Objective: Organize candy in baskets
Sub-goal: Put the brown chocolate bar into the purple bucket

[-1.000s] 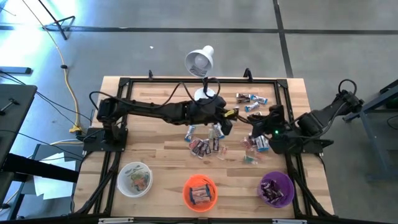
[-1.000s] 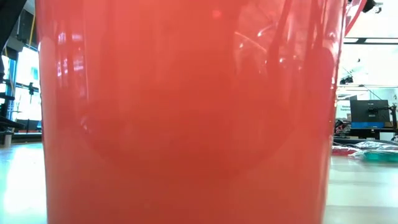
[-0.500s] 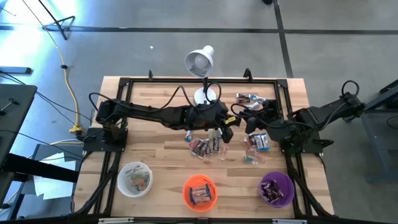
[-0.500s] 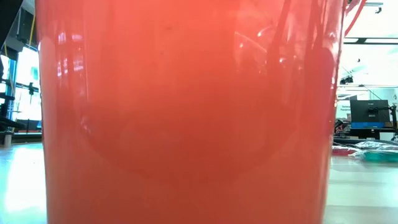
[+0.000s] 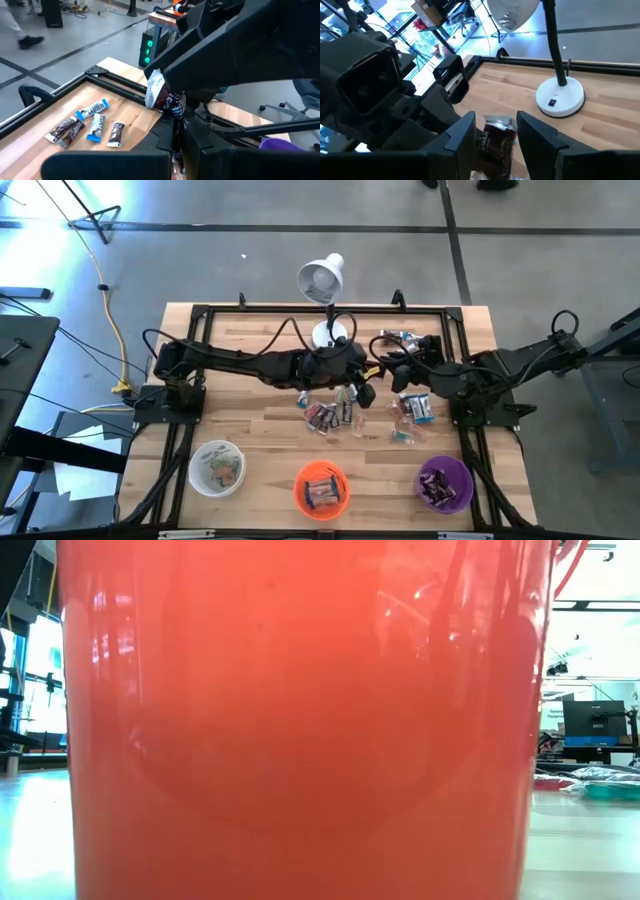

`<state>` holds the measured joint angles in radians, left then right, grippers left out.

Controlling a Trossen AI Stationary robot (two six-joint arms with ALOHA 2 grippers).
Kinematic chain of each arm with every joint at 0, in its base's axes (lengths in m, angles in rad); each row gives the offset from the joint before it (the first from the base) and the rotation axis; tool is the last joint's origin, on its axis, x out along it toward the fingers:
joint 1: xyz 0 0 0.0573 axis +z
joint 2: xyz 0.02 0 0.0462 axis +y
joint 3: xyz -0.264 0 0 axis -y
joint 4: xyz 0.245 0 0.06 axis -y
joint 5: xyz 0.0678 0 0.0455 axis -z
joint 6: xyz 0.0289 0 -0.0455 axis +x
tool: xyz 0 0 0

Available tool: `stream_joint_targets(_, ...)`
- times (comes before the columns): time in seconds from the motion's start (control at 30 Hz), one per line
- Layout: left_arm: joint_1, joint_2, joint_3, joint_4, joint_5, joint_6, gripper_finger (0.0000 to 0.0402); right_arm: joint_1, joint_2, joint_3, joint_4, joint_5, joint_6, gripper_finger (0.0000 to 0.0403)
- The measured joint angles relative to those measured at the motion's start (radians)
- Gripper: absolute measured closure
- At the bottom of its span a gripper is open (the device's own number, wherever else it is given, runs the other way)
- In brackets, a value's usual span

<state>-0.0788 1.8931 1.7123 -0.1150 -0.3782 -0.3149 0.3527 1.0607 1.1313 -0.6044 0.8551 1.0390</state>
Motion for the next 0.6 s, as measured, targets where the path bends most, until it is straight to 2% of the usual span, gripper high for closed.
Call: stream_joint_targets(0.6,0.009,-0.001,0.001,0.069,-0.019,0.037,0.0401,0.0,0.0,0.0,0.006,-0.012,-0.012,0.0272)
